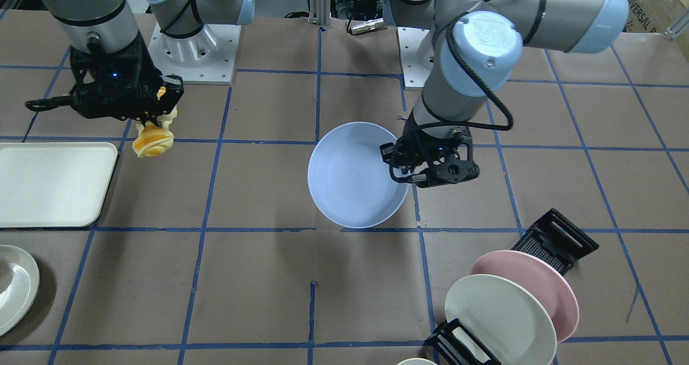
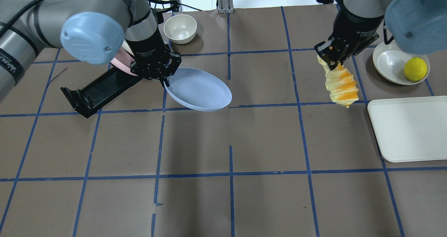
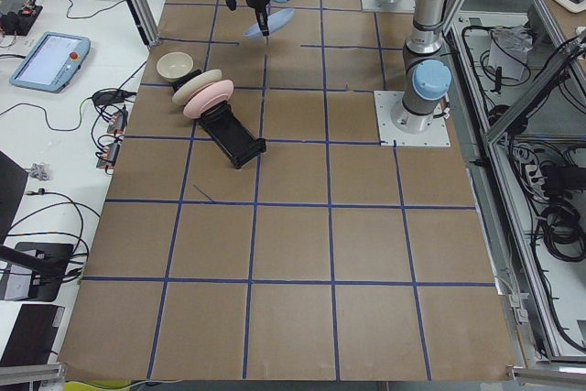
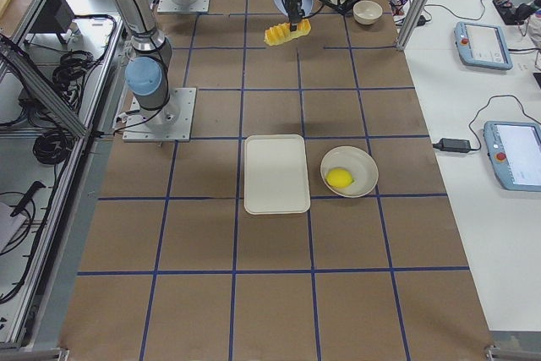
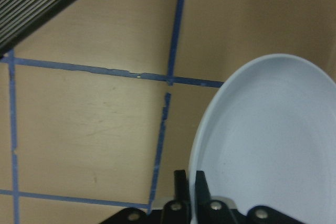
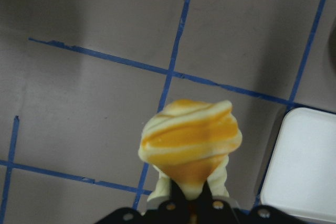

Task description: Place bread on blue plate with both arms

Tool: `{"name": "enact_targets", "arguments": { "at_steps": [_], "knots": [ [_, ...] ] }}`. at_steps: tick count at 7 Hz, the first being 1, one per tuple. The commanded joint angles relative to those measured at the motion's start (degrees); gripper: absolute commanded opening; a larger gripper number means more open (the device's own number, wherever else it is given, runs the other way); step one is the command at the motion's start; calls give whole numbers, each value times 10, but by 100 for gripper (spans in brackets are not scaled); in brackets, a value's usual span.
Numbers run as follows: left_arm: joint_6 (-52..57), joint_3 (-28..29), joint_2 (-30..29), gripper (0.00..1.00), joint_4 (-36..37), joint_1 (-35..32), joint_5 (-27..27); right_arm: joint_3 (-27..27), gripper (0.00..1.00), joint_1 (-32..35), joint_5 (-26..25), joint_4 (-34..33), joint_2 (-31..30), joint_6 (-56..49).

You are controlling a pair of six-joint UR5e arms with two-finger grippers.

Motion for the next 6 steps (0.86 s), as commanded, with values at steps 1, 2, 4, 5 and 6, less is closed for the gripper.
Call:
{"name": "enact_targets", "arguments": {
  "at_steps": [1,2,4,5,6],
  "knots": [
    [-101,-16,-2,2,37,-68,-1,48,5,37,8,-38,2,62],
    [-128,-16,-7,6,40,-87,-1,63,5,45,7,-78,8,68],
    [-136,-17,-9,99,57,-95,0,67,5,52,6,-87,10,69],
    [-128,-17,-8,99,77,-93,1,67,5,52,8,-88,10,73],
    [-41,-16,3,100,88,-79,5,68,5,59,10,-88,12,98]
  ]
}}
